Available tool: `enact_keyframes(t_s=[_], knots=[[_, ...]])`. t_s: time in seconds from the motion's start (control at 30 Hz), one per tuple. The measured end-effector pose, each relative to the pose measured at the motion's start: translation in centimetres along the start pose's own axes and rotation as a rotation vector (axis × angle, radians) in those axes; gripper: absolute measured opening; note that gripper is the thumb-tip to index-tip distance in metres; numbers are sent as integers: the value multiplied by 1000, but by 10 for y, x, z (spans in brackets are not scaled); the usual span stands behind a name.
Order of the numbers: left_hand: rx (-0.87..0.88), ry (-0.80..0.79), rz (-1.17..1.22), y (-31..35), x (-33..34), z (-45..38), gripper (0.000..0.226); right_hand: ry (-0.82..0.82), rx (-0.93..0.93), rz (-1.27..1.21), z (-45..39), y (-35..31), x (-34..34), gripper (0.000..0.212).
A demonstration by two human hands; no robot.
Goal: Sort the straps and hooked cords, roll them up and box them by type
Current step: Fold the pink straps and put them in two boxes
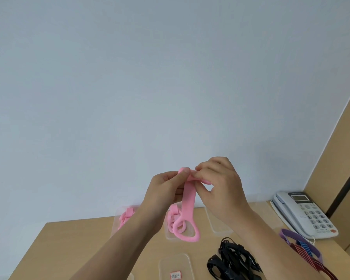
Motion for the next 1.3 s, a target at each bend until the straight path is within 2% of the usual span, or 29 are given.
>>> enact_keyframes(t_s=[0.3,0.53,0.73,0.8,0.87,1.0,1.13,1.23,1.3], knots=[[-9,23,53,-3,-7,-2,32,2,-51,24,2,-7,0,29],[22,-27,59,-1,-2,2,27,-47,-21,-29,5,-12,-1,20],[39,-6,22,-4,-1,4,29,-23,170,-291,8,2,-8,13],[36,-2,-10,-5,1,6,31,-62,258,-365,11,8,-4,10],[41,6,-37,-7,3,6,24,-108,361,-425,14,13,0,6],[51,38,-73,-7,3,8,16,-231,535,-511,21,21,12,12],[44,44,-79,-5,8,11,28,-250,540,-580,21,20,11,10],[20,49,-35,-10,8,11,24,-231,543,-601,22,21,7,7],[-2,53,-8,-11,9,12,29,-196,554,-610,23,24,4,5]])
Point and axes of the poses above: each hand's wrist, its own z-axis away from the middle knuckle, its own x-axis out of the palm, y = z × x, the point moved 8 cm from there along -z, towards the middle knuckle, and after that the axes turned 7 degrees about -y, right-handed, at the moved point
